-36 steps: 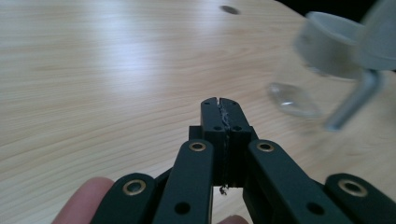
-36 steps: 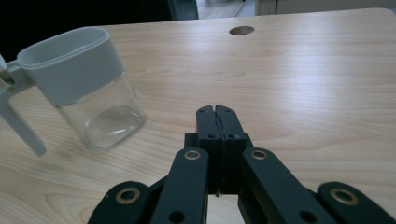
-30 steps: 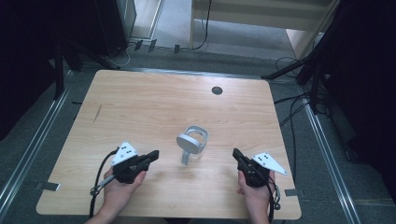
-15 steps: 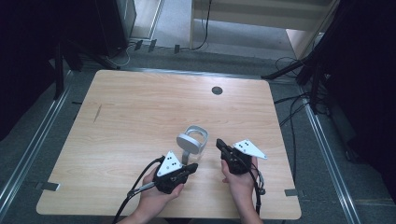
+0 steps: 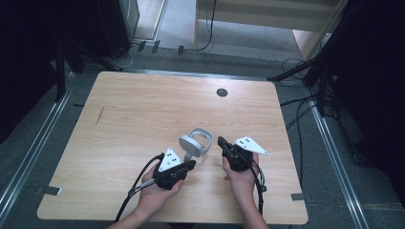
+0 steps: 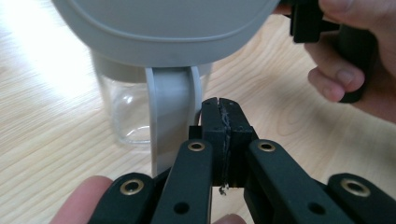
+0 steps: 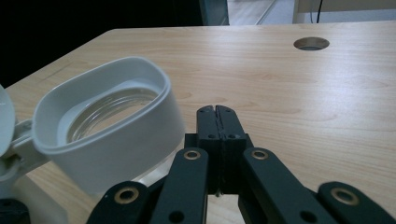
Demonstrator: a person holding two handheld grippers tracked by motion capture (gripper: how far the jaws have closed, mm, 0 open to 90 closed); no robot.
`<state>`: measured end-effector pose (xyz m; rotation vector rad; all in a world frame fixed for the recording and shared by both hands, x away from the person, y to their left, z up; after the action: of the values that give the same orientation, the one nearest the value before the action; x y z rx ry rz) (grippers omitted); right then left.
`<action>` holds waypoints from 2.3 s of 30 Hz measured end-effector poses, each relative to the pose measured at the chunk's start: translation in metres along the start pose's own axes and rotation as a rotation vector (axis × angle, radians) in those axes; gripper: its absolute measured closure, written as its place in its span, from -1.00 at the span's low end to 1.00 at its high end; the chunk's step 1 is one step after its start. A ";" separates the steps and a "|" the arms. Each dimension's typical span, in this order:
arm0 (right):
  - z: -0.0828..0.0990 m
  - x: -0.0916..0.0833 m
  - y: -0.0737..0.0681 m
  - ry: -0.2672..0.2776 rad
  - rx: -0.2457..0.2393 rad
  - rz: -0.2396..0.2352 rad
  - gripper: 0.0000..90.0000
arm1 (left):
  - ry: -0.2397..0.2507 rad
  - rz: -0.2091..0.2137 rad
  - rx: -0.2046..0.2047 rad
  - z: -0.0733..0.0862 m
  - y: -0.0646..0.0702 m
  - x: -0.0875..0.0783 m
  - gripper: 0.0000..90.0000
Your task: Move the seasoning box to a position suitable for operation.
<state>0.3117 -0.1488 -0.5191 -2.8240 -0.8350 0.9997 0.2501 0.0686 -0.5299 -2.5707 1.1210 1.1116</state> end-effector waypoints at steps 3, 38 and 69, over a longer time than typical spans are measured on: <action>-0.007 0.004 0.004 0.001 -0.015 -0.010 1.00 | 0.008 -0.024 -0.026 0.001 -0.013 -0.005 1.00; -0.037 0.053 -0.026 -0.013 -0.138 -0.136 1.00 | 0.099 -0.184 -0.256 -0.014 -0.104 -0.007 0.98; -0.006 0.031 -0.069 -0.027 -0.167 -0.128 1.00 | 0.120 -0.206 -0.275 0.004 -0.072 -0.031 1.00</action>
<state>0.3022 -0.0733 -0.5179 -2.8521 -1.1368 0.9969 0.2826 0.1400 -0.5246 -2.9166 0.7440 1.1449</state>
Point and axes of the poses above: each handheld gripper's, and its own axes: x roughly forward along the jaws, z roughly out of its underside, y roughly to its right, the point moved 2 cm from there along x, roughly forward along the jaws, and after that the axes turned 14 degrees about -y, right-handed, at the moved point
